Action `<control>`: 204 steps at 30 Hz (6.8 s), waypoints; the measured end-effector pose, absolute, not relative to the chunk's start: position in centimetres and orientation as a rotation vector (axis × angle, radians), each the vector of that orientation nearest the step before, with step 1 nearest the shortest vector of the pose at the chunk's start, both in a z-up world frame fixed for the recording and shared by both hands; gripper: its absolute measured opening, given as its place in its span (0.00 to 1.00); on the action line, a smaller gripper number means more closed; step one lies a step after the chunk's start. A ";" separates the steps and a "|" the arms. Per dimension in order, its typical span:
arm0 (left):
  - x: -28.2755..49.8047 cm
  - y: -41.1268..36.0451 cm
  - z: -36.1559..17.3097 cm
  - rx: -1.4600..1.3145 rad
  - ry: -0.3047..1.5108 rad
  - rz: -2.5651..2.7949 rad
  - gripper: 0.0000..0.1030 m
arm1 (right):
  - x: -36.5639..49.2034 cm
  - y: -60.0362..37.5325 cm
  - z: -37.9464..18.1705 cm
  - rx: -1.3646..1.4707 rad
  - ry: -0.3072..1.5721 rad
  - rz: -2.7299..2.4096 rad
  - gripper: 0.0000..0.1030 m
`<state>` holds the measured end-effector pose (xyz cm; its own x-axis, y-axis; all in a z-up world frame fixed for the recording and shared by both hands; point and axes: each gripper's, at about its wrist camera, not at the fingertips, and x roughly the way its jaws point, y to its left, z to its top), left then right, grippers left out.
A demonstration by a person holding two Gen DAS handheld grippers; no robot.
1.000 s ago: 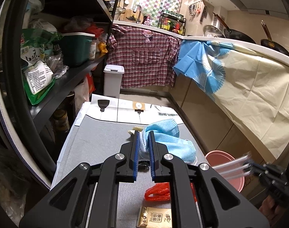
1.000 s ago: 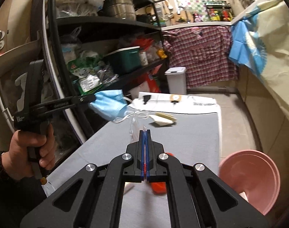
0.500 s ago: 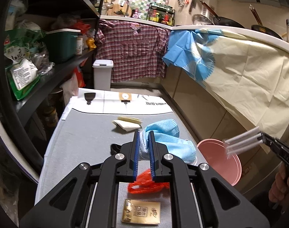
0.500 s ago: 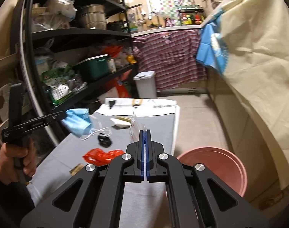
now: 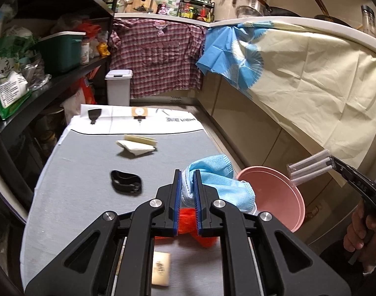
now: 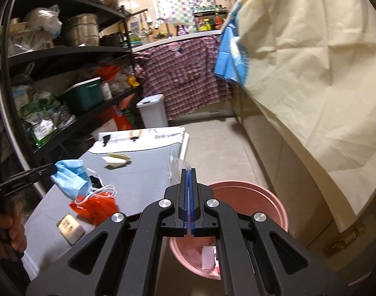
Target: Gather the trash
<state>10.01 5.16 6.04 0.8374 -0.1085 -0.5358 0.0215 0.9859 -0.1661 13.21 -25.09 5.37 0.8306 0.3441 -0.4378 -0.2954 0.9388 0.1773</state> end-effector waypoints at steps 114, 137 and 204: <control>7.8 9.7 -5.7 -0.189 0.917 0.070 0.74 | 14.8 -5.8 -1.8 -0.039 0.725 0.575 0.68; 7.9 11.9 -5.4 -0.257 0.895 0.153 0.66 | 14.5 -5.8 -1.8 -0.094 0.711 0.570 0.07; 11.5 3.4 4.2 -0.140 0.667 0.016 0.66 | 14.4 -23.7 5.9 0.045 0.522 0.206 0.06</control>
<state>11.48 3.38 4.24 0.7860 -0.0296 -0.6175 -0.0600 0.9905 -0.1238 14.37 -23.74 5.86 0.8466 0.2067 -0.4904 -0.1837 0.9784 0.0954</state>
